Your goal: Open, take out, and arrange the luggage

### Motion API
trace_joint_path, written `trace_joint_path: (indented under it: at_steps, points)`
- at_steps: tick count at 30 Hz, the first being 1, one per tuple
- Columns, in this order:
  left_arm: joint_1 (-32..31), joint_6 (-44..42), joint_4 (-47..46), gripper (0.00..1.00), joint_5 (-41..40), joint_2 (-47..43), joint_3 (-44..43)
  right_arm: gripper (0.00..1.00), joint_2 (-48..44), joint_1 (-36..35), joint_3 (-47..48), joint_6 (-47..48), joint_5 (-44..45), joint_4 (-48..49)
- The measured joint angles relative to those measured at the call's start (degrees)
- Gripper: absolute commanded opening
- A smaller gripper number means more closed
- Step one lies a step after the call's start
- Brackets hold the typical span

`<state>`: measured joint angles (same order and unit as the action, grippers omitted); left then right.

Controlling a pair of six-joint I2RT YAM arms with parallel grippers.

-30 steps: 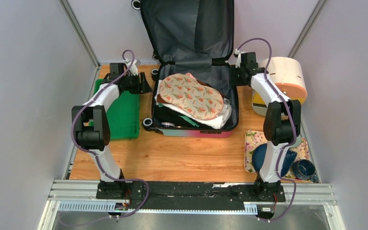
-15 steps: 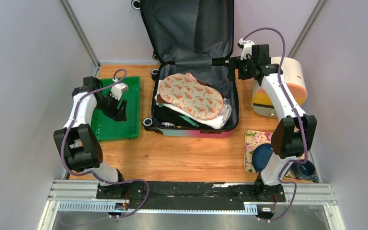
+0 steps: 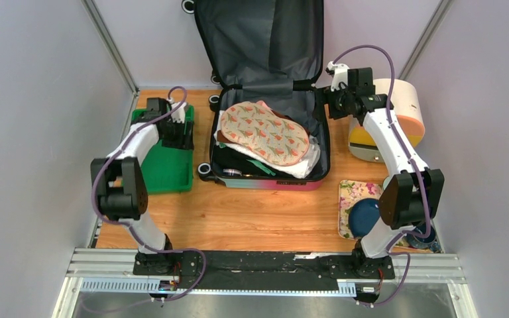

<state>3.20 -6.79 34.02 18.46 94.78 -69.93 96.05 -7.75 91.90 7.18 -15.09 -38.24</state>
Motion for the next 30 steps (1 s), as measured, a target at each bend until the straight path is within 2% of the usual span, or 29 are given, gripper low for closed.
trace_joint_path:
  at_steps: [2,4,5,6,7,8,9,14,19,22,26,30]
  points:
    - [-1.5,0.8,-1.0,0.66,-2.8,5.9,-4.2,0.81,-0.2,0.0,-0.2,0.2,0.0,-0.7]
    - [-2.0,1.3,-1.4,0.58,-4.7,10.8,-7.7,0.81,-0.5,0.0,-0.3,0.4,0.0,-1.0]
    - [-2.1,1.6,-1.5,0.37,-4.9,12.9,-9.0,0.81,-0.9,0.0,-0.4,0.6,0.0,-1.2]
    - [-2.1,1.6,-1.7,0.22,-5.1,14.4,-9.9,0.81,-1.4,0.0,-0.7,0.8,0.0,-1.2]
    - [-2.2,1.7,-1.6,0.09,-5.0,15.5,-10.5,0.82,-2.1,0.0,-1.1,1.1,0.0,-1.4]
    - [-2.3,1.1,-1.6,0.0,-5.5,16.0,-10.8,0.81,-2.6,0.0,-1.3,1.3,0.0,-1.7]
    - [-2.3,1.2,-0.6,0.0,-6.3,16.0,-11.3,0.81,-3.1,0.0,-1.5,1.6,0.0,-1.7]
    - [-1.6,-10.6,2.7,0.0,-4.3,15.2,-12.2,0.81,-4.1,0.0,-2.0,2.4,0.0,-1.7]
    - [-1.1,-27.3,10.4,0.0,-0.2,8.1,-8.2,0.81,-4.1,0.0,-2.0,2.4,-0.3,-1.7]
    - [-1.0,-39.8,15.6,0.0,-0.9,-0.3,-3.6,0.81,-4.1,0.0,-2.0,2.4,-0.7,-1.7]
    - [2.8,-60.2,21.0,0.0,-3.7,-11.1,3.1,0.81,-4.1,0.0,-2.0,2.3,-1.5,-1.6]
    - [9.0,-77.9,25.7,0.0,-1.9,-14.3,4.7,0.81,-4.0,0.0,-2.0,2.3,-2.2,-1.6]
